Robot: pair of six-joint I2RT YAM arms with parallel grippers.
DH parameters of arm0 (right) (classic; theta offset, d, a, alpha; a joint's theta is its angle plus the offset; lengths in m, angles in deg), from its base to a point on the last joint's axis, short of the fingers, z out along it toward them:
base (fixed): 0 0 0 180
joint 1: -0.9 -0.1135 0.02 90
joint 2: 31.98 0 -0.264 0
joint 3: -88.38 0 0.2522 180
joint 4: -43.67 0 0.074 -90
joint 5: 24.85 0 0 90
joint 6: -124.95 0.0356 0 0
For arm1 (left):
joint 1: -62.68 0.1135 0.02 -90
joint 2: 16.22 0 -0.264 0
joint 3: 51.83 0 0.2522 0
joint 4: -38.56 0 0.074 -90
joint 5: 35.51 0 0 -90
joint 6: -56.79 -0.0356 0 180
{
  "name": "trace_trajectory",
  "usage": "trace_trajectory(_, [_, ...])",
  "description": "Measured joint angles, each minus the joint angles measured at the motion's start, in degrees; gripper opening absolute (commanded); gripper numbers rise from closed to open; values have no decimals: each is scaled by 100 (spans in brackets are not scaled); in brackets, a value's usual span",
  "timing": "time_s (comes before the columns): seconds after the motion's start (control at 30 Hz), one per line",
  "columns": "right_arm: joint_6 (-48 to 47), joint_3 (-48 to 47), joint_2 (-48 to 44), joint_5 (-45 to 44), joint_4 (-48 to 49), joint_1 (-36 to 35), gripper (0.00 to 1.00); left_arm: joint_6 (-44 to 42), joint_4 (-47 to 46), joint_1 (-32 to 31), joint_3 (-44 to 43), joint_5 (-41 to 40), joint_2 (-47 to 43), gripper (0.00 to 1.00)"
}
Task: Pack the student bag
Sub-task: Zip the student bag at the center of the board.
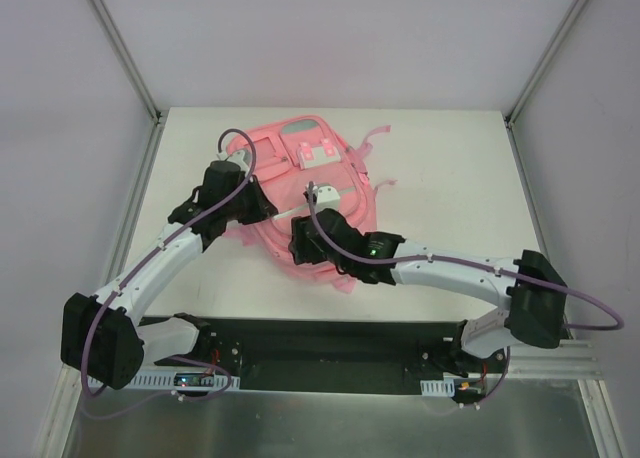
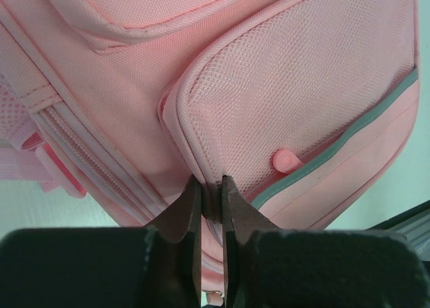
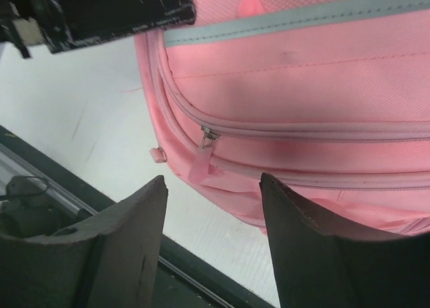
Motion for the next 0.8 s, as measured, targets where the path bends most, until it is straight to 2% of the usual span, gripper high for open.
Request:
trace_trajectory(0.27, [-101,-210,492,-238,-127,-70,55,2,-17,22,0,57,2,0])
trace_trajectory(0.3, [-125,-267,522,-262,-136,-79,51,4,-22,22,0,59,2,0])
trace_trajectory(0.43, [-201,-553,678,-382,-179,-85,48,4,-28,22,0,74,4,0])
trace_trajectory(0.5, [-212,-782,817,-435,-282,-90,42,4,-31,22,0,81,7,0])
trace_trajectory(0.77, [-122,-1091,1193,-835,-817,-299,41,4,-31,57,-2,129,37,0])
trace_trajectory(0.8, [-120,-1106,1209,-909,-872,-345,37,4,-31,57,-2,142,37,0])
